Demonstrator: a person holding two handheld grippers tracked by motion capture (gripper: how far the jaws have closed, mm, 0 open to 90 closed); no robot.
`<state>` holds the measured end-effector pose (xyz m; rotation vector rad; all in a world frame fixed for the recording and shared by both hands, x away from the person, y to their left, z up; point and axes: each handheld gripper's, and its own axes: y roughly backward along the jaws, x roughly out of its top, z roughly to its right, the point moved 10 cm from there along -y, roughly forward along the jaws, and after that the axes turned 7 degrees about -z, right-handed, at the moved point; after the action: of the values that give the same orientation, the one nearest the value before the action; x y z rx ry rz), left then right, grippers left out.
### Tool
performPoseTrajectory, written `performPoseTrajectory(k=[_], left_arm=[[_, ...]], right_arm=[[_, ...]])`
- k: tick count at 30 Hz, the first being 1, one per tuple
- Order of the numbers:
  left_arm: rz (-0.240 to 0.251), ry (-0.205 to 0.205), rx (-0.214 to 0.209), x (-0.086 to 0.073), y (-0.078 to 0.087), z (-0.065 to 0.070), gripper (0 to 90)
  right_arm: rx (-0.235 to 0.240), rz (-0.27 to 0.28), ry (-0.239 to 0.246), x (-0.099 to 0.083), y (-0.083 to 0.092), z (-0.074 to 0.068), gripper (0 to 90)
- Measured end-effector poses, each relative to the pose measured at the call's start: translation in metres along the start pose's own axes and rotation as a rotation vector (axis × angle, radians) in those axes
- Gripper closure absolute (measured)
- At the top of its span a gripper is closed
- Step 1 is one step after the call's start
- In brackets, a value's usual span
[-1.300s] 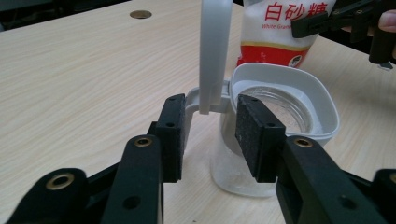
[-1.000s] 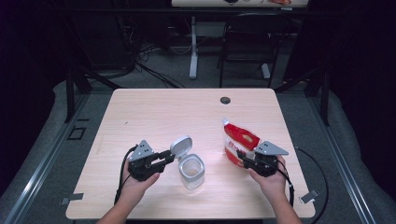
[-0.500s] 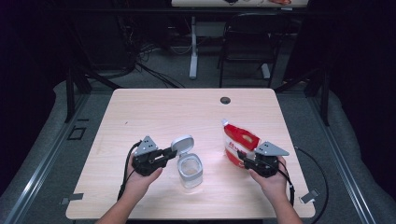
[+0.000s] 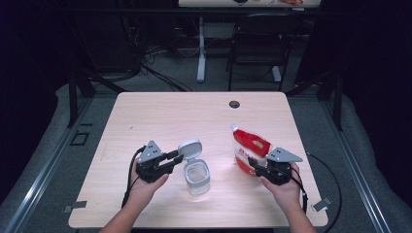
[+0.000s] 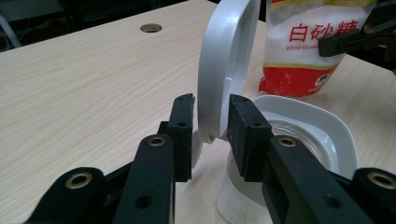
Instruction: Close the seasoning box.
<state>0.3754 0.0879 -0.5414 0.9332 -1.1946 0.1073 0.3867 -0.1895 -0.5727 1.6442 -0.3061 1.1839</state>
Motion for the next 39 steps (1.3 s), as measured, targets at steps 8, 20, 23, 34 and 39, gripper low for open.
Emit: performPoseTrajectory(k=[8, 20, 23, 34, 39], left_arm=[[0.004, -0.015, 0.008, -0.005, 0.015, 0.003, 66.1], [-0.013, -0.010, 0.026, -0.022, 0.030, -0.006, 65.8], [-0.003, 0.000, 0.024, -0.024, 0.032, -0.007, 65.6], [-0.009, 0.011, 0.037, -0.032, 0.035, -0.013, 65.3], [-0.021, 0.006, 0.036, -0.035, 0.034, -0.012, 65.2]], right_arm=[[0.016, -0.011, 0.027, 0.003, 0.007, -0.004, 58.3], [0.038, -0.031, 0.060, 0.012, 0.012, -0.012, 58.6], [0.043, -0.024, 0.074, 0.017, 0.016, -0.015, 58.7], [-0.036, -0.031, 0.235, 0.029, 0.034, -0.031, 58.8], [-0.075, -0.033, 0.286, 0.031, 0.039, -0.033, 58.9]])
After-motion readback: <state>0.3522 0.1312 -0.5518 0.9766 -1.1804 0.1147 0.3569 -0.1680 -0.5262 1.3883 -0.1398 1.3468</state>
